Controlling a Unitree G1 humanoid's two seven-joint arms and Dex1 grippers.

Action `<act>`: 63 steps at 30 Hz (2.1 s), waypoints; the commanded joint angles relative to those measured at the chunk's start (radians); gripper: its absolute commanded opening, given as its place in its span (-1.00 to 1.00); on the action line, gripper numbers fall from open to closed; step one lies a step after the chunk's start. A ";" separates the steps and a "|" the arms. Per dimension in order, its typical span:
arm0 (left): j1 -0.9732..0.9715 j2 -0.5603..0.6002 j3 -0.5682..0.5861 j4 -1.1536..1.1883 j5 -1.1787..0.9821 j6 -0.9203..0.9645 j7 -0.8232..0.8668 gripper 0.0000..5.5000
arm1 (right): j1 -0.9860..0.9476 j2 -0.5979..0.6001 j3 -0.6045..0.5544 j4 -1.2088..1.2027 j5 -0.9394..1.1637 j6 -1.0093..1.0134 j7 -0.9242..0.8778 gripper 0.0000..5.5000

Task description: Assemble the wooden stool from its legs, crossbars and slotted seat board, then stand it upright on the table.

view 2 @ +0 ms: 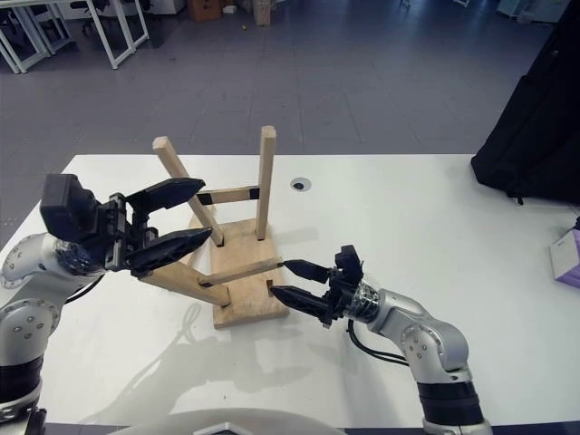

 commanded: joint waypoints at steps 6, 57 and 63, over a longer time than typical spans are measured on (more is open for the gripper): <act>-0.121 -0.011 0.087 0.047 -0.048 0.073 0.110 0.15 | 0.025 0.036 0.022 -0.022 -0.027 -0.032 -0.044 1.00; -0.054 -0.299 -0.002 0.749 0.758 0.311 0.660 -0.25 | 0.031 0.171 0.154 0.174 -0.421 -0.267 -0.293 1.00; -0.141 -0.399 0.351 0.638 0.541 -0.069 0.696 -0.25 | -0.019 0.159 0.043 0.159 -0.306 -0.239 -0.246 1.00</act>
